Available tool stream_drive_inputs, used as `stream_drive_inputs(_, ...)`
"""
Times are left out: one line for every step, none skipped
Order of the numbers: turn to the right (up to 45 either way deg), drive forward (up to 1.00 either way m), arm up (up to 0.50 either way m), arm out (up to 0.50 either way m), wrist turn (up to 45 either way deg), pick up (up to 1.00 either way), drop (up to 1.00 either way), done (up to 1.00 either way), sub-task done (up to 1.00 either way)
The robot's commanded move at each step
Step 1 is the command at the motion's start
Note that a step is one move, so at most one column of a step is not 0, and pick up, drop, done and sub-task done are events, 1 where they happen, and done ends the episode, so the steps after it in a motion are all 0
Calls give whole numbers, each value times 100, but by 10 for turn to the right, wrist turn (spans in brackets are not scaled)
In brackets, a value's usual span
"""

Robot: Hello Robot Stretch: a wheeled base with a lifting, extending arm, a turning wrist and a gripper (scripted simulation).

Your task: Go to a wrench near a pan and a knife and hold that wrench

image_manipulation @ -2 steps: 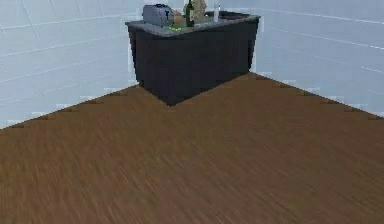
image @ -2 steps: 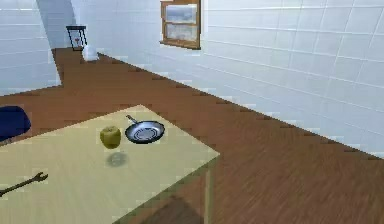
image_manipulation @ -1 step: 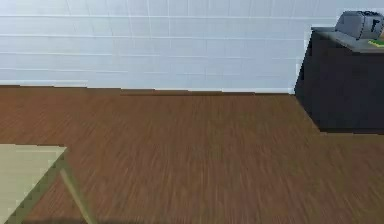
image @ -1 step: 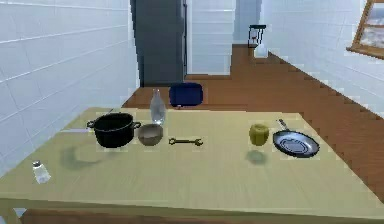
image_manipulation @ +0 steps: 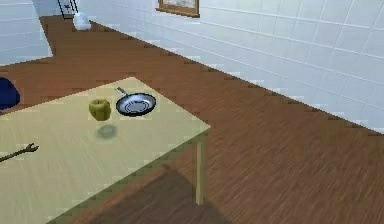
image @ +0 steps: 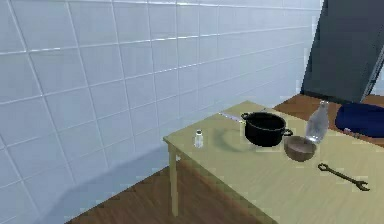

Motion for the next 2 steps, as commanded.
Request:
stream_drive_inputs(-420, 0, 0, 0, 0, 0, 0, 0, 0)
stream_drive_inputs(-30, 0, 0, 0, 0, 0, 0, 0, 0)
